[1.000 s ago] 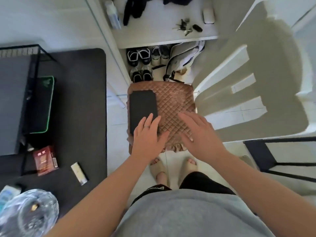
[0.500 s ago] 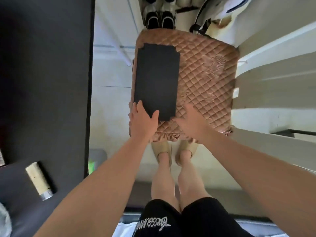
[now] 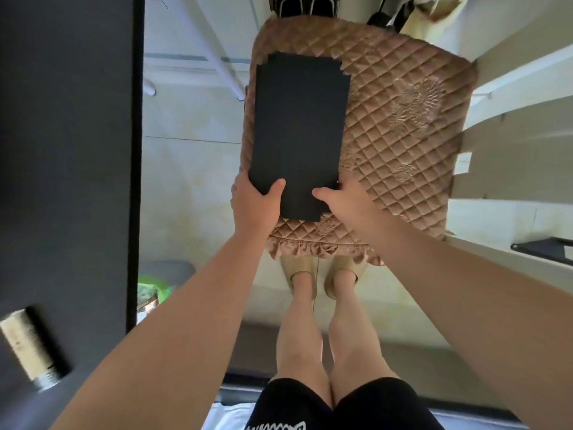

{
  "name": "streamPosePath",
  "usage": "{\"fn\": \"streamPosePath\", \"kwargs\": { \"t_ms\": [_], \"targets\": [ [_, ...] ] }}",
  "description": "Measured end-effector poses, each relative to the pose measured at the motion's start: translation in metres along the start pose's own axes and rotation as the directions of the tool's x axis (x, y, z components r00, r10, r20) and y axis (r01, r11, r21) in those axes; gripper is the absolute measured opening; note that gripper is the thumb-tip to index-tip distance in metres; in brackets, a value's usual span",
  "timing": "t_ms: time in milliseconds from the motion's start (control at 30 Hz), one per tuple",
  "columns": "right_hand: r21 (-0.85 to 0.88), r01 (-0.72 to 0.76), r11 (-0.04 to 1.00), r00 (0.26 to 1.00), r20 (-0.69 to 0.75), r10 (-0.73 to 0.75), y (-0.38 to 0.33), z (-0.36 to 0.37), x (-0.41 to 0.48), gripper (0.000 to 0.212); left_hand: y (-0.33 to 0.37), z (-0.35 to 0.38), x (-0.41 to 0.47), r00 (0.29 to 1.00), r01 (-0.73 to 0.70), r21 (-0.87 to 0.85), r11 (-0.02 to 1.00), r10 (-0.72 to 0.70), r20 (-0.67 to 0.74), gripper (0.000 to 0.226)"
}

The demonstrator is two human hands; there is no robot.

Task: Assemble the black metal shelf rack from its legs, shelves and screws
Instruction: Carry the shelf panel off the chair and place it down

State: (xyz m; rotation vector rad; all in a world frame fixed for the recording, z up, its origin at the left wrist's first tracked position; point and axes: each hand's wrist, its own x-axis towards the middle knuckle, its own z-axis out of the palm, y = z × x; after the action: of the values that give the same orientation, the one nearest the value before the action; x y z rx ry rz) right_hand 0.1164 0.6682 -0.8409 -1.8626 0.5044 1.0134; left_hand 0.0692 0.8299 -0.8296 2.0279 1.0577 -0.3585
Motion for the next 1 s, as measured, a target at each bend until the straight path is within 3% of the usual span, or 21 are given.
{"fn": "streamPosePath", "kwargs": {
  "t_ms": [133,267,500,767,867,1000],
  "targets": [
    [0.083,-0.032,0.996,0.997,-0.070,0.038,-0.002,-0.017,-0.027,0.053,0.011,-0.018,-0.015,0.969,0.122,-0.095,0.988,-0.098,0.225,0.075],
    [0.185,-0.038,0.982,0.997,-0.055,0.049,0.003,-0.034,-0.069,0.048,0.020,-0.040,-0.038,0.847,0.351,-0.195,0.916,-0.222,0.482,0.082],
    [0.337,-0.070,0.939,0.993,-0.061,0.096,-0.001,-0.051,-0.160,0.041,0.032,-0.082,-0.104,0.718,0.448,-0.272,0.852,-0.161,0.678,0.053],
    [0.371,0.133,0.919,0.969,-0.242,-0.043,-0.028,-0.080,-0.263,0.040,0.079,-0.130,-0.178,0.762,0.242,-0.322,0.915,0.026,0.647,0.049],
    [0.346,0.273,0.898,0.921,-0.362,-0.141,-0.047,-0.098,-0.297,0.036,0.108,-0.145,-0.196,0.800,0.071,-0.351,0.934,0.157,0.579,0.055],
    [0.314,0.416,0.853,0.838,-0.497,-0.225,-0.068,-0.125,-0.341,0.033,0.150,-0.159,-0.220,0.777,-0.085,-0.444,0.892,0.338,0.531,0.054]
  ]
}}
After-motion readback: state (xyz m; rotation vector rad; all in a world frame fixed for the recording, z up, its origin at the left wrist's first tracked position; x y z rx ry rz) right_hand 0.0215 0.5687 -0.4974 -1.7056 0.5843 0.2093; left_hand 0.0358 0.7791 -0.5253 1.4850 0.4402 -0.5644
